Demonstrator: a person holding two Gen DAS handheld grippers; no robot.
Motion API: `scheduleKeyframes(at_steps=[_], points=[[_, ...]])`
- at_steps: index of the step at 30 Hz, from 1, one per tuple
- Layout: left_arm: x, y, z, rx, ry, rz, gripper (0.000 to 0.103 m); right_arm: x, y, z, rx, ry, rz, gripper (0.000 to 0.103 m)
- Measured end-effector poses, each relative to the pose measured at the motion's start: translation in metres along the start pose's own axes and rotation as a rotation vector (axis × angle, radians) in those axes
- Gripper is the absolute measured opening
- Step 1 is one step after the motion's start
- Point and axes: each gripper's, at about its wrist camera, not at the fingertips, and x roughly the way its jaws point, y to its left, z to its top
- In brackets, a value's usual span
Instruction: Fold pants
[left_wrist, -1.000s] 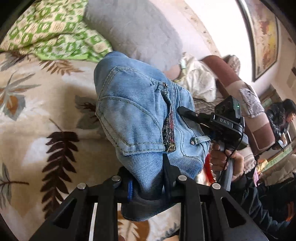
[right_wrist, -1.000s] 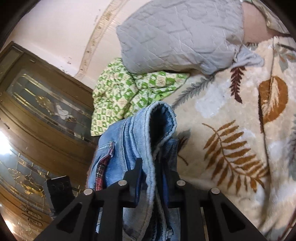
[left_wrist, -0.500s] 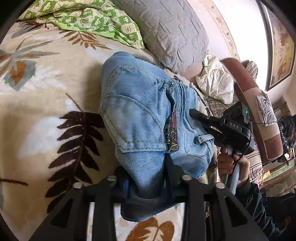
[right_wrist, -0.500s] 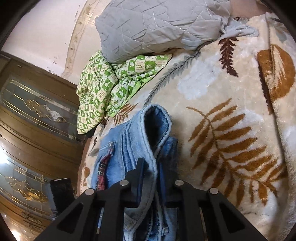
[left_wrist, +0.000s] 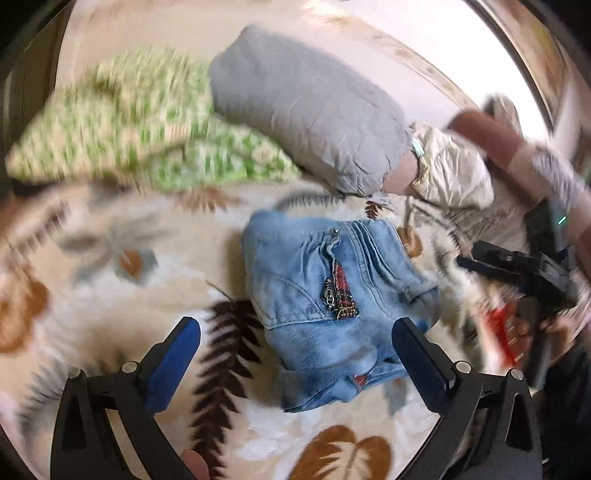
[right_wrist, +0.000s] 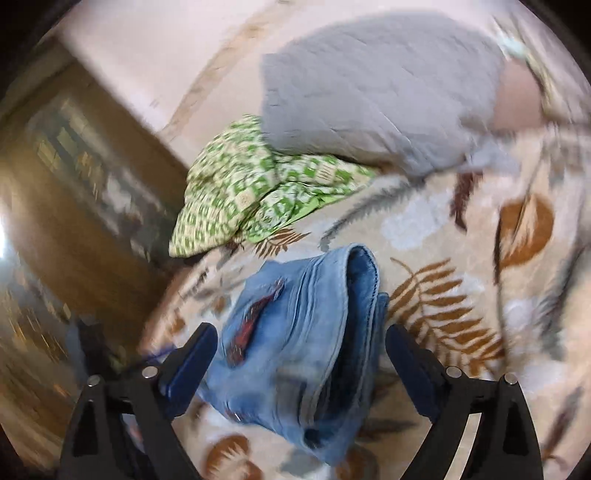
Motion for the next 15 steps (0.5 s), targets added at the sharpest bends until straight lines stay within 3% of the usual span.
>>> scheduleKeyframes(at_steps=[3,5,12,15], points=[[-0.007,-0.024,-0.009,0.120,-0.026,0.100,0.103,-0.007,0.025,-0.030,-0.191,0.018,-0.073,0.094],[-0.012,-0.030,-0.015,0.155,-0.042,0.124,0.103,-0.003,0.031,-0.047,-0.263,0.057,-0.086,0.094],[-0.036,-0.027,-0.034,0.089,-0.071,0.163,0.103,0.029,0.031,-0.063,-0.320,0.112,-0.060,0.093],[-0.048,-0.019,-0.041,0.055,-0.069,0.175,0.103,0.036,0.035,-0.061,-0.320,0.100,-0.036,0.084]])
